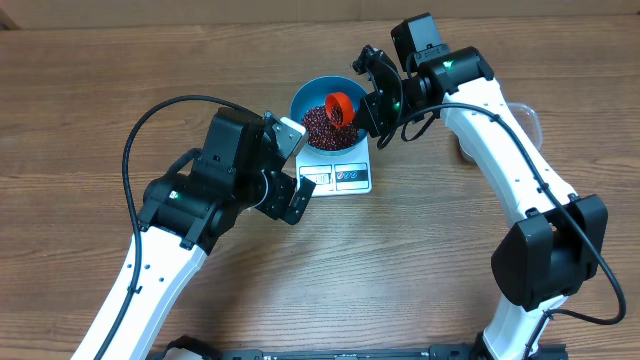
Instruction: Scoop item into bowl and weigh 150g on scale
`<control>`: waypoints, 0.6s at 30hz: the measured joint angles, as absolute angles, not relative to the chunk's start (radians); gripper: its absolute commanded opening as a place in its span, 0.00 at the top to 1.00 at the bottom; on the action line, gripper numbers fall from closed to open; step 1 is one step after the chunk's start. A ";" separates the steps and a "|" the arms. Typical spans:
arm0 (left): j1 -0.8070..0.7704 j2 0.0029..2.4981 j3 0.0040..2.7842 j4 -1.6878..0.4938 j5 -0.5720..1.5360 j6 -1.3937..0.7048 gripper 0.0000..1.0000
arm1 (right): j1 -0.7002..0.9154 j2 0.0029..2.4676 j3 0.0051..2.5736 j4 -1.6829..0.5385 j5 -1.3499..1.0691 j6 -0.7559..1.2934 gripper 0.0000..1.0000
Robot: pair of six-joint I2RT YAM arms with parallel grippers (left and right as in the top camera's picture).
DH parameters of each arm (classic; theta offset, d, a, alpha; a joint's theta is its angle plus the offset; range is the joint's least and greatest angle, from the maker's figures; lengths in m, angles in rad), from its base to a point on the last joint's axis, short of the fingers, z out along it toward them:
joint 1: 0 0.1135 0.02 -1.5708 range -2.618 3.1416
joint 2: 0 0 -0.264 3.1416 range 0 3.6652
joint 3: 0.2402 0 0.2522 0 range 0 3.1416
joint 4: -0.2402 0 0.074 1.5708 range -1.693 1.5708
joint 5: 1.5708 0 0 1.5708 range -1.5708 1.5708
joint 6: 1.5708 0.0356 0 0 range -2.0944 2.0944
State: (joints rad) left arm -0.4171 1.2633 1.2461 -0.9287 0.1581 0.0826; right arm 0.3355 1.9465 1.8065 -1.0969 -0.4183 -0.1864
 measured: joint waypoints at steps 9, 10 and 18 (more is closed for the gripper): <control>-0.417 1.263 1.246 -0.929 0.158 0.083 0.00 | 0.336 1.946 1.806 -1.086 -0.378 -0.137 0.96; -0.417 1.264 1.246 -0.929 0.158 0.083 0.00 | 0.336 1.946 1.806 -1.099 -0.378 -0.152 0.96; -0.417 1.264 1.246 -0.929 0.158 0.083 0.00 | 0.336 1.946 1.806 -1.073 -0.377 -0.142 0.96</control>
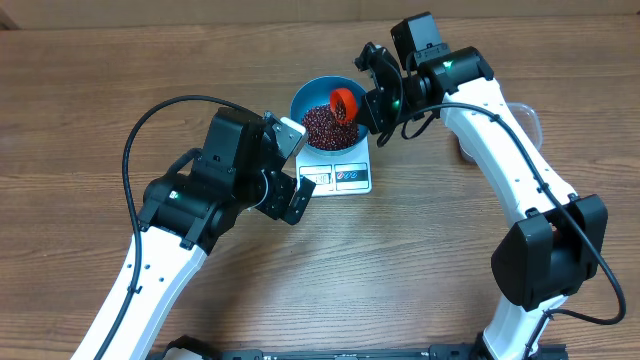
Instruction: Scoop item into bowl and weigh 150g on scale
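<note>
A blue bowl filled with dark red beans stands on a small white scale at the table's middle back. My right gripper is shut on an orange-red scoop, held tilted over the bowl's right side, just above the beans. My left gripper hangs at the scale's left edge, beside the bowl; its fingers are hidden under the wrist, so its state does not show.
A clear container peeks out behind the right arm at the right. The wooden table stretches to the left and front. The left arm's black cable loops over the left side.
The scoop in my right gripper has risen slightly and tipped more upright over the bowl's right side. The left arm has not moved.
</note>
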`<control>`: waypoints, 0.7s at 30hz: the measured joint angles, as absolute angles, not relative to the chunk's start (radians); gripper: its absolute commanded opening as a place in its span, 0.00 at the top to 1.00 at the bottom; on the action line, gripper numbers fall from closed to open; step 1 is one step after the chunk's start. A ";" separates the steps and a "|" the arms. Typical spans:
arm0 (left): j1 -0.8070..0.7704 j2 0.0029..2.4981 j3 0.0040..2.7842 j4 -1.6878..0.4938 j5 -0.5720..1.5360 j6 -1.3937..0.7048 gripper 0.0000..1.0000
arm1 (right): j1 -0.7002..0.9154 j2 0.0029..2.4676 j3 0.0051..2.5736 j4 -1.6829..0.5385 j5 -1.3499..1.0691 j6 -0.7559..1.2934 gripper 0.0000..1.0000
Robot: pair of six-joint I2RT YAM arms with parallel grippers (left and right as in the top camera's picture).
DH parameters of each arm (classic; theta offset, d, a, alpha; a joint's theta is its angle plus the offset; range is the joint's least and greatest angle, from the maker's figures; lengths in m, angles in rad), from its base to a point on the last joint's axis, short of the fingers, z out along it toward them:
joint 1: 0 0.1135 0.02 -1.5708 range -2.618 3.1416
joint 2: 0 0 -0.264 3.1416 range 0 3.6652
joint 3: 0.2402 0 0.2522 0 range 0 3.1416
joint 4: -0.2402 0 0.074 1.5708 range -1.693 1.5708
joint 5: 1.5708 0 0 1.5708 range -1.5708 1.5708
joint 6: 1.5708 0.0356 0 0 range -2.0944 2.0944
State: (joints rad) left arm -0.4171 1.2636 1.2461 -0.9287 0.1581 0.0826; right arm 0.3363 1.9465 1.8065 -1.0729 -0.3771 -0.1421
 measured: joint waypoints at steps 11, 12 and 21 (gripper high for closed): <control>-0.417 1.264 1.246 -0.929 0.158 0.083 0.00 | 0.336 1.946 1.806 -1.073 -0.377 -0.115 0.96; -0.417 1.264 1.246 -0.928 0.158 0.082 0.01 | 0.336 1.946 1.806 -1.073 -0.377 -0.114 0.96; -0.417 1.264 1.246 -0.929 0.158 0.083 0.00 | 0.336 1.946 1.806 -1.073 -0.377 -0.109 0.97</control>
State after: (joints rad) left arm -0.4171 1.2636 1.2461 -0.9287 0.1581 0.0826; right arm 0.3363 1.9465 1.8065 -1.0729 -0.3771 -0.1093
